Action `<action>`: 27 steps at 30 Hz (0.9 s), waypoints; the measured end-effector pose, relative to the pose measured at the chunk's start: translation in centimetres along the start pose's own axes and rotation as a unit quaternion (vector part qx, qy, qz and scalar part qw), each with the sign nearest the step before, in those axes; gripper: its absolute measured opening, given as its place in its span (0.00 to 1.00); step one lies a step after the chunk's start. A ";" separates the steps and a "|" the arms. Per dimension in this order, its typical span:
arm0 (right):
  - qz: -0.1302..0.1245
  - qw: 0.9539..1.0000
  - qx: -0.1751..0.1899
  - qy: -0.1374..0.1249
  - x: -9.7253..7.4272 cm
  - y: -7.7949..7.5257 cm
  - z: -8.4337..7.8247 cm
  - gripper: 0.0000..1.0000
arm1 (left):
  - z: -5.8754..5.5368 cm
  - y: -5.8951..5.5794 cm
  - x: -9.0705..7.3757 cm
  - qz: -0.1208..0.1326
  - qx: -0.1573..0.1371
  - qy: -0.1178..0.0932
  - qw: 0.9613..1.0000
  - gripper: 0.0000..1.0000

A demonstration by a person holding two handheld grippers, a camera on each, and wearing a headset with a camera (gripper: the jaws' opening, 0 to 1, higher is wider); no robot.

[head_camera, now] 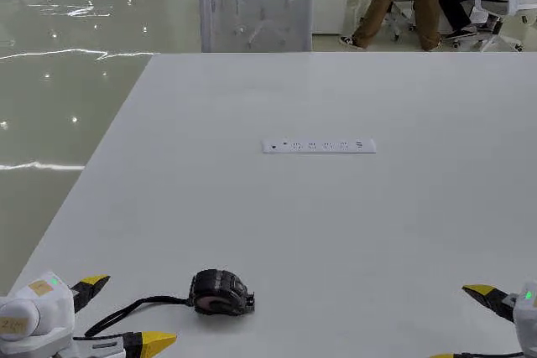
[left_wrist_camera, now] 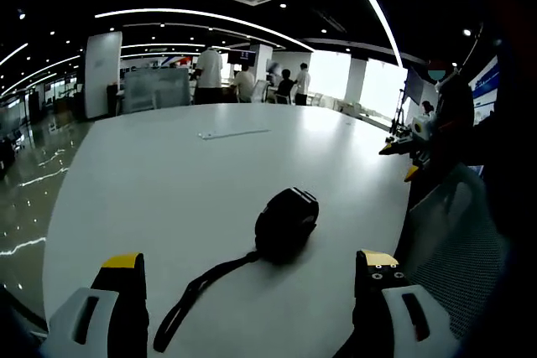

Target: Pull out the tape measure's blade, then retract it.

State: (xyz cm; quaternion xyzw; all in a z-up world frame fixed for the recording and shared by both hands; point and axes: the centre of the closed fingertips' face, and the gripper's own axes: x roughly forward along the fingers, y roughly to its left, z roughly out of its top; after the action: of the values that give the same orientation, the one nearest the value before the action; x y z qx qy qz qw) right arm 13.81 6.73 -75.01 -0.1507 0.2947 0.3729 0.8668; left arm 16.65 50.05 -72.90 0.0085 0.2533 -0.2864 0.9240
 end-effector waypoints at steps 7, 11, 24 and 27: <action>0.000 1.000 0.001 0.008 -0.8 -0.1 -1.1 0.97 | -0.8 -0.1 0.0 -0.009 0.018 0.003 1.000 1.00; -0.006 1.000 0.001 0.005 -1.2 -0.4 -1.2 1.00 | -0.7 -0.9 -0.1 -0.029 -0.003 -0.006 1.000 1.00; -0.006 1.000 0.002 0.000 -1.9 -1.1 -1.4 1.00 | -2.1 -1.0 -0.8 -0.023 -0.010 0.012 1.000 1.00; -0.007 1.000 0.000 0.004 -1.9 -1.2 -1.6 1.00 | -1.9 -1.0 -0.8 -0.025 -0.006 0.012 1.000 1.00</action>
State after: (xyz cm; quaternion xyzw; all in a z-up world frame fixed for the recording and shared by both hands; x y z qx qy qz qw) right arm 13.03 4.11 -75.06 -0.1538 0.2974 0.3661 0.8683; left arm 14.73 49.96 -74.02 -0.0001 0.2661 -0.3079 0.9134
